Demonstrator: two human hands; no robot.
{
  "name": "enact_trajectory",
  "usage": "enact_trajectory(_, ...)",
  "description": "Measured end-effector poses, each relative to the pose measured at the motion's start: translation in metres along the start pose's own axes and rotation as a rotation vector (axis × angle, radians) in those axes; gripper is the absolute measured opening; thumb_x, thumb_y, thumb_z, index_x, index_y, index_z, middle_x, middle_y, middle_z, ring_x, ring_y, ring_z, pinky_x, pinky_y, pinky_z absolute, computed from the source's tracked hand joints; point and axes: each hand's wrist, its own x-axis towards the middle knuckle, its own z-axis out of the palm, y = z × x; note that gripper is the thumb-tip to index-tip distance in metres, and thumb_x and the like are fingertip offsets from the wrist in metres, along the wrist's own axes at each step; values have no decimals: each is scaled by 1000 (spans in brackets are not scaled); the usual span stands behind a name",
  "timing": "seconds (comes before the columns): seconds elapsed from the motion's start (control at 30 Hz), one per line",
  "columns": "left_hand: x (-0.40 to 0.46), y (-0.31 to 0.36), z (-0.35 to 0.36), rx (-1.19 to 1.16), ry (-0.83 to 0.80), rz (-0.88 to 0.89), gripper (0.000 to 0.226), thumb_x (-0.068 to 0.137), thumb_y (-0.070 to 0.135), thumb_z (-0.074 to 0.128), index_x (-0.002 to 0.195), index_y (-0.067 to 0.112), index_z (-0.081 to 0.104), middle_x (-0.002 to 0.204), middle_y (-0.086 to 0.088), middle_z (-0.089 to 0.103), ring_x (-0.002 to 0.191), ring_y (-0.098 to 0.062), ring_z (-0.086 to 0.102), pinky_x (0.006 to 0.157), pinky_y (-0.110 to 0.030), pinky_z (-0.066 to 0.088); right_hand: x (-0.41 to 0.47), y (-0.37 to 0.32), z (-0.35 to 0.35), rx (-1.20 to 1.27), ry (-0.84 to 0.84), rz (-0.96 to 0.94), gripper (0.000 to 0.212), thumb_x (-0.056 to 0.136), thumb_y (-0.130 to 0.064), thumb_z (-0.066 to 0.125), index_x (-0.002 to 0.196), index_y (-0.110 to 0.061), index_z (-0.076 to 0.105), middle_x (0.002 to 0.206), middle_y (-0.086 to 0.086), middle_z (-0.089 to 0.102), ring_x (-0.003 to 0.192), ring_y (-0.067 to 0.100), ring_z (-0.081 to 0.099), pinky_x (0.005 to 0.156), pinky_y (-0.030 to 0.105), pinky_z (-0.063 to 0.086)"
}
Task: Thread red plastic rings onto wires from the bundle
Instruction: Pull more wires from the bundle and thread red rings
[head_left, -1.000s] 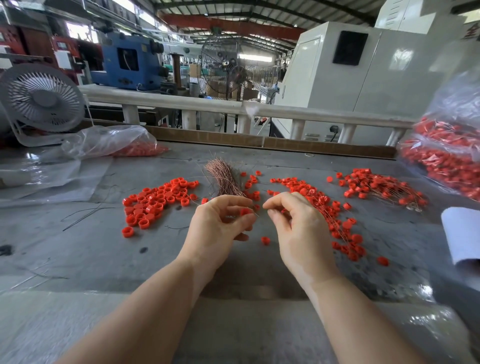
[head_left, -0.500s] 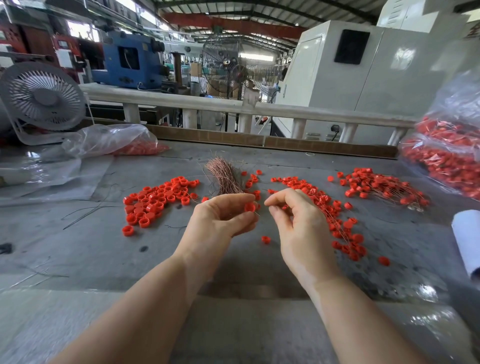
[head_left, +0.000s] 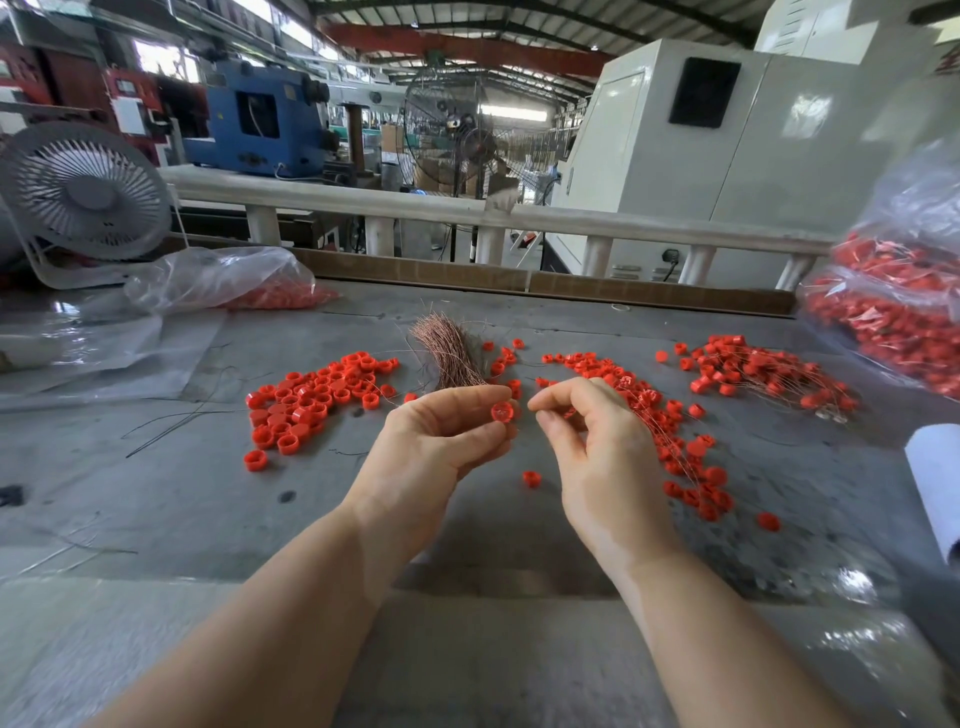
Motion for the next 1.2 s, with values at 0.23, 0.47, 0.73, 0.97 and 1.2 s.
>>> enact_trajectory(0.23,0,0,0,-19,-11,-15,24,79,-11,57,91,8,67,73,-5,72,66,-10,67,63,-18,55,0,-3,-2,27,-47,-28,10,84,-2,63,82,-11,68,80,-6,60,77,10,57,70,27,48)
enact_trajectory(0.47,-1,2,2,-47,-9,-44,22,76,-10,58,88,6,68,75,-6,72,69,-11,68,67,-18,56,-1,0,0,18,-53,9,12,82,-4,66,80,-16,66,74,-8,62,71,6,54,64,16,43)
enact_trajectory(0.73,-2,6,3,-118,-5,-105,25,79,-14,52,88,3,69,76,-10,72,69,-13,69,65,-18,56,0,-2,-1,36,-36,16,14,80,-5,68,75,-17,65,66,-15,59,71,3,55,62,13,42)
enact_trajectory(0.97,-3,5,3,-78,10,-130,24,81,-11,54,88,5,69,76,-8,73,67,-12,69,64,-18,56,-1,-3,-3,51,-40,29,19,79,-4,68,73,-21,63,63,-12,60,69,3,55,59,14,43)
enact_trajectory(1.2,-3,8,3,-109,21,-180,24,84,-9,51,85,5,71,76,-10,72,66,-13,69,62,-19,56,-1,-3,-3,51,-41,59,20,79,-5,68,72,-23,62,63,-12,60,66,4,55,58,19,45)
